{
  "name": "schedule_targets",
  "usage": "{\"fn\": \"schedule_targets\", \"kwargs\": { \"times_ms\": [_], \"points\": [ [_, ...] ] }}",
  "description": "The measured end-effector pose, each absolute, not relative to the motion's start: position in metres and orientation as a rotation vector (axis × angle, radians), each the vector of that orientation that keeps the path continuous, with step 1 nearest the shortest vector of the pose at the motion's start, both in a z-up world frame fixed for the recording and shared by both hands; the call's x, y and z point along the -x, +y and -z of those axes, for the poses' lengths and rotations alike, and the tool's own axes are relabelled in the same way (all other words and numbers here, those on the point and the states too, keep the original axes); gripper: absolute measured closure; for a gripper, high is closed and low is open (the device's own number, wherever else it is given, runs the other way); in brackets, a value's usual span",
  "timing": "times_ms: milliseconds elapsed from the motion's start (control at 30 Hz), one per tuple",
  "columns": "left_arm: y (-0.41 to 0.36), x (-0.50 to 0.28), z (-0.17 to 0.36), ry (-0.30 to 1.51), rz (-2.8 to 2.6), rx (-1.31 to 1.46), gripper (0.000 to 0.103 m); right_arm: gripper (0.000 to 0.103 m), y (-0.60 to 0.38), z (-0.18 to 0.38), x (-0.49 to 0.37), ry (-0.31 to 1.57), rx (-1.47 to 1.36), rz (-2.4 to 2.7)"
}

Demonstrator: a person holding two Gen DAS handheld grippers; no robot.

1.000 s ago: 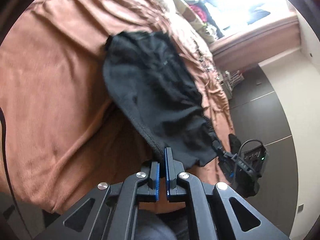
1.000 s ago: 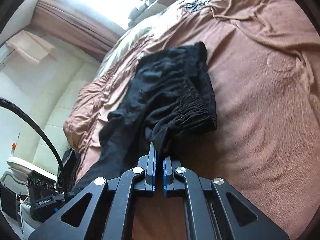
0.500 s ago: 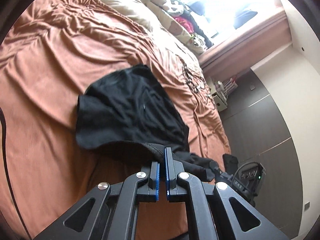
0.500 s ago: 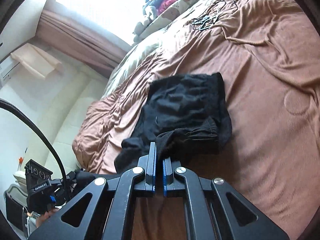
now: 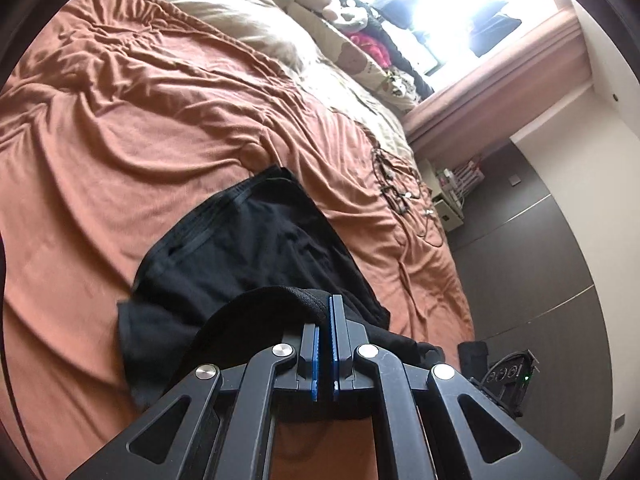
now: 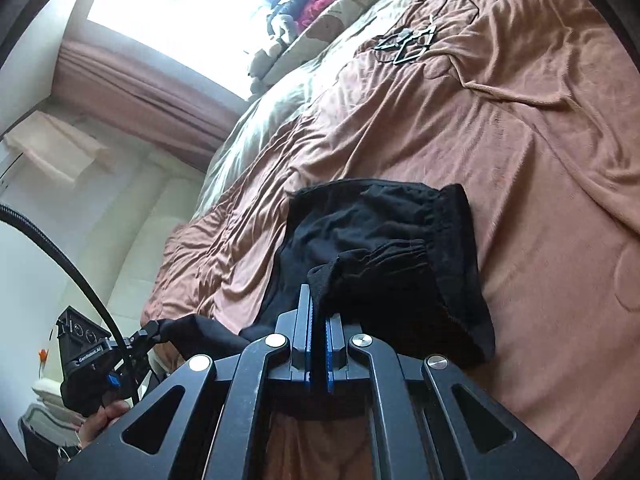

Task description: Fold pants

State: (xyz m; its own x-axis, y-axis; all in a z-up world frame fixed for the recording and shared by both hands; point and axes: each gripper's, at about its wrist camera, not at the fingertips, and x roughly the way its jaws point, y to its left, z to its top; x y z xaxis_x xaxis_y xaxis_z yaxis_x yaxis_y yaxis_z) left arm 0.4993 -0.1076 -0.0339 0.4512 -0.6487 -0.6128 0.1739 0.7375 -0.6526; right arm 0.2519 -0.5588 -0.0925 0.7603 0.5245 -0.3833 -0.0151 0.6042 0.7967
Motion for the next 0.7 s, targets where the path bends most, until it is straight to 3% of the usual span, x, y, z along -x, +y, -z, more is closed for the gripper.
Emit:
{"fn": "schedule_targets", "kwargs": {
  "times_ms": [533,600,633,667,700],
  "points": [
    [-0.140,-0.622,0.110,1.120,0.450,0.487,0.098,0.101,-0.552,0.122,-0.372,0.767,-0.916,-0.245],
    [-0.146,-0.634,0.112,1.130,0.436,0.442,0.092,0.094,-0.551,0.123,-0.382,0.782,-0.917,-0.243],
    [-0.148,-0.638,0.111,1.131,0.429,0.422,0.081,0.083,-0.550,0.123,-0.381,0.784,-0.914,-0.253],
    [-0.149,-0.641,0.109,1.122,0.417,0.394,0.064,0.066,-0.550,0.121,-0.381,0.776,-0.910,-0.274],
    [-0.149,-0.642,0.106,1.112,0.409,0.376,0.054,0.058,-0.550,0.116,-0.377,0.754,-0.896,-0.292]
  ]
}}
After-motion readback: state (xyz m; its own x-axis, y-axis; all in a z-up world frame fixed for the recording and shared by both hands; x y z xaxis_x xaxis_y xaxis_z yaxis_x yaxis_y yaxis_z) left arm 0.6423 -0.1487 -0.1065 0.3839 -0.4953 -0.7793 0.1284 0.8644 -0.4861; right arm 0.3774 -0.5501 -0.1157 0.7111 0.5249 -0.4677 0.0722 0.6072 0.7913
